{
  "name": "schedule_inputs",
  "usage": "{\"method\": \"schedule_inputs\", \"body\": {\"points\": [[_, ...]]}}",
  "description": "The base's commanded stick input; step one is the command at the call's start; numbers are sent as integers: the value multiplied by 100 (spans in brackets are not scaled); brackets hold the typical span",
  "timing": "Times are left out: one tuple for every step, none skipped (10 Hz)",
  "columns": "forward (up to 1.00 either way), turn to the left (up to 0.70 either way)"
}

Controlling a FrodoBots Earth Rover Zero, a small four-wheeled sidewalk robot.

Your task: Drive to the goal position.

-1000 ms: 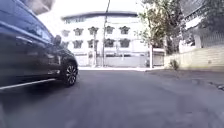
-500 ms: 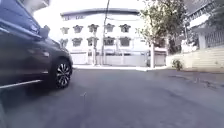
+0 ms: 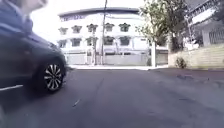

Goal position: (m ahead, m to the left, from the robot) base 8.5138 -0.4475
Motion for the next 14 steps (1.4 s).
{"method": "schedule_inputs", "body": {"points": [[93, -1], [93, -1], [93, 3], [93, 10], [93, 13], [93, 14], [93, 14], [93, 14], [93, 18], [93, 23], [93, 25], [93, 14], [93, 9], [93, 5]]}}
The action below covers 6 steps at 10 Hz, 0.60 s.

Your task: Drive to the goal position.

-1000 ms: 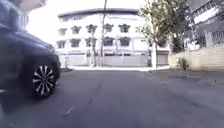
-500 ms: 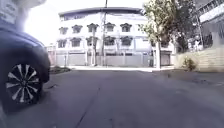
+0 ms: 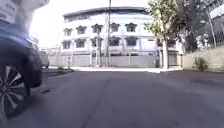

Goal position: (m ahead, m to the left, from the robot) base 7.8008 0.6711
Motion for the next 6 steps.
{"method": "schedule_inputs", "body": {"points": [[93, 1], [93, 5], [93, 20], [93, 20], [93, 20], [93, 20]]}}
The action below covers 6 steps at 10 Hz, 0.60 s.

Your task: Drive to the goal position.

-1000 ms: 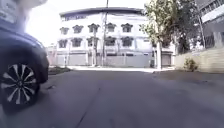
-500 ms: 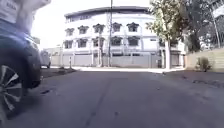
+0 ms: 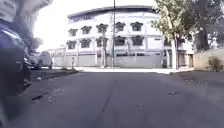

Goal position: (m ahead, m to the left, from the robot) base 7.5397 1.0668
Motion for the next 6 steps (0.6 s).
{"method": "schedule_inputs", "body": {"points": [[92, 20], [93, 20], [93, 20], [93, 20], [93, 15], [94, 4]]}}
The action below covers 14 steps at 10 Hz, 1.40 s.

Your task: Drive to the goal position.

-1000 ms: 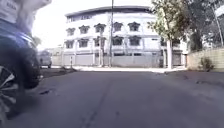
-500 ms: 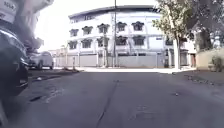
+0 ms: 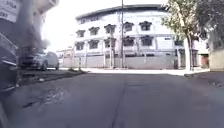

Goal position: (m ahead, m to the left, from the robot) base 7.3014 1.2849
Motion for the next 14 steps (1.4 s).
{"method": "schedule_inputs", "body": {"points": [[96, -1], [97, -1], [98, -1], [98, -1], [98, -1], [98, -1], [0, 0], [0, 0], [0, 0], [0, 0], [0, 0], [0, 0], [0, 0], [0, 0]]}}
